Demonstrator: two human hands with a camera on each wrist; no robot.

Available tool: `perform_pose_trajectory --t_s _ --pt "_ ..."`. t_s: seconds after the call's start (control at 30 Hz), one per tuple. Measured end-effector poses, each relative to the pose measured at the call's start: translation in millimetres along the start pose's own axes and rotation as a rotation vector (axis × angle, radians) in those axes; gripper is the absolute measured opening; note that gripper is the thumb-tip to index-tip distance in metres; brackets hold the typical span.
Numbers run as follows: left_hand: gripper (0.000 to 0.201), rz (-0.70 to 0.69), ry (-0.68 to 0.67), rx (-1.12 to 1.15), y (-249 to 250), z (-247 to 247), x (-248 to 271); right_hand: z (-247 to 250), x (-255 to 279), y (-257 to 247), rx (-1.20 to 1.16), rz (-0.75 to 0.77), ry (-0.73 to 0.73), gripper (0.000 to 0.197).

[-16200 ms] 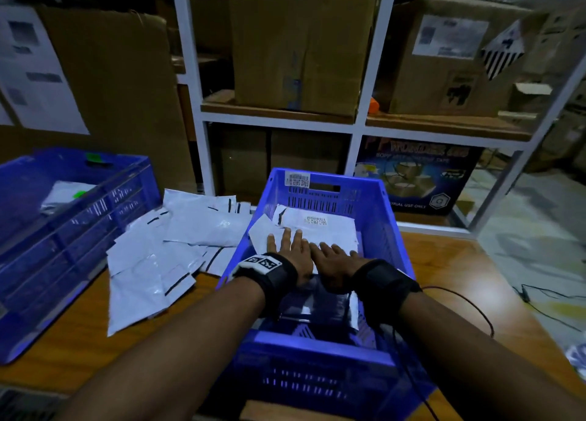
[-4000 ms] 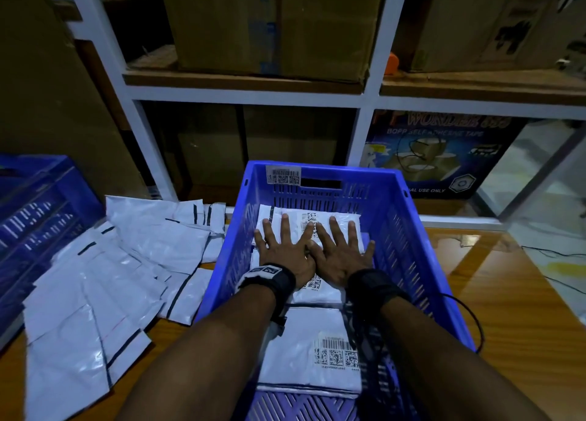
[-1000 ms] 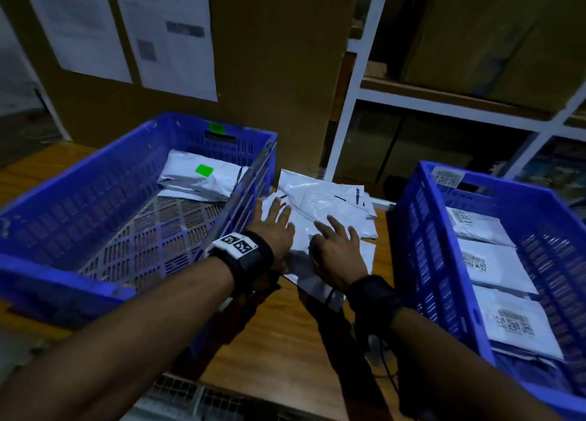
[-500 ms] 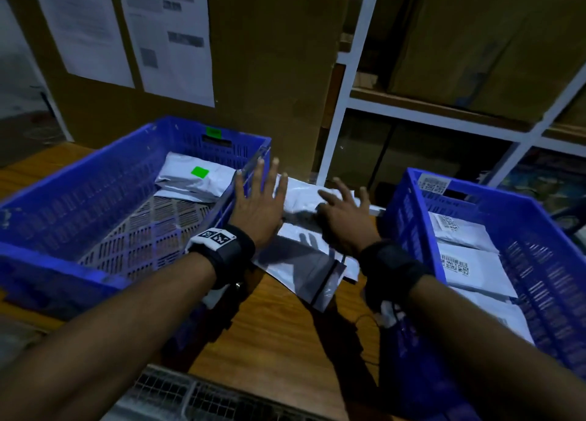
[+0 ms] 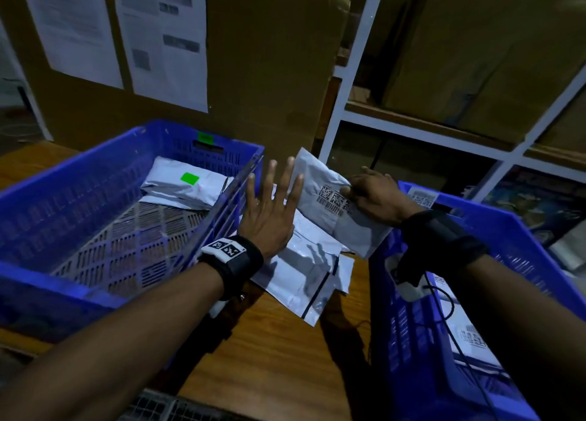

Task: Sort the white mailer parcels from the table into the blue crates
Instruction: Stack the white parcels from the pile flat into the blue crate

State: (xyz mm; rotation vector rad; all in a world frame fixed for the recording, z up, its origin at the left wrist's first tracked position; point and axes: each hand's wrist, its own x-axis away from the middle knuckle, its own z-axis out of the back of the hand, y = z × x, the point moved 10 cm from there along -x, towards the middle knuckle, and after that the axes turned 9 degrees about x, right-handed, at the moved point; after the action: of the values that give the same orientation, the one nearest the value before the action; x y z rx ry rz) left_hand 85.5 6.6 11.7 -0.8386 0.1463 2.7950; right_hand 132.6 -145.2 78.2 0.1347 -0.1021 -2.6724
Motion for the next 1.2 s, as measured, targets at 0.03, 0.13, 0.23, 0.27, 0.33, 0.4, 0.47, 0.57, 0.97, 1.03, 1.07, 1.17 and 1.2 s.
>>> perform_pose_trajectory --t_s 0.03,0.13,0.23,0.27,0.33,0.4,0.47,0.57,0.97,1.03,1.07,1.17,1.2 --pt "0.110 -0.008 0.010 0.008 3.9 0.1 -3.1 5.3 1.3 2.4 0.007 -0.001 0.026 0.025" --pt "0.110 -0.026 0.009 0.020 19.0 1.1 -10.6 25.9 8.5 14.9 0.053 -0.027 0.130 0.034" --pt "0.106 -0.065 0.003 0.030 40.8 5.9 -20.7 43.2 22.5 33.0 0.145 -0.085 0.191 0.039" --pt "0.103 -0.082 0.004 0.036 51.7 9.4 -26.9 52.6 30.5 39.4 0.191 -0.100 0.236 0.039" --pt "0.097 -0.091 -0.016 0.061 72.7 17.8 -40.7 68.7 46.1 47.0 0.279 -0.102 0.334 0.043" --pt "0.094 -0.078 -0.066 0.116 97.6 25.7 -57.4 80.6 63.6 59.0 0.329 -0.118 0.405 0.053" --pt "0.098 -0.078 -0.110 0.162 128.2 35.1 -71.2 87.9 80.6 77.3 0.350 -0.149 0.456 0.054" --pt "0.103 -0.106 -0.194 0.234 182.1 41.9 -83.9 89.2 109.3 104.8 0.362 -0.176 0.519 0.048" --pt "0.099 0.011 -0.587 0.355 354.5 14.4 -70.9 31.4 192.6 213.3 -0.036 -0.165 0.296 0.070" --pt "0.087 0.038 -0.584 0.338 363.3 12.0 -72.5 24.5 200.5 221.6 -0.135 -0.157 0.245 0.062" --pt "0.082 0.065 -0.581 0.345 365.0 11.6 -73.0 22.0 203.5 223.9 -0.164 -0.148 0.214 0.058" --pt "0.078 0.170 -0.547 0.421 364.2 12.1 -73.7 18.0 211.4 230.5 -0.187 -0.127 0.160 0.050" --pt "0.075 0.184 -0.529 0.426 364.2 12.3 -74.4 18.9 214.9 234.8 -0.165 -0.133 0.171 0.046"
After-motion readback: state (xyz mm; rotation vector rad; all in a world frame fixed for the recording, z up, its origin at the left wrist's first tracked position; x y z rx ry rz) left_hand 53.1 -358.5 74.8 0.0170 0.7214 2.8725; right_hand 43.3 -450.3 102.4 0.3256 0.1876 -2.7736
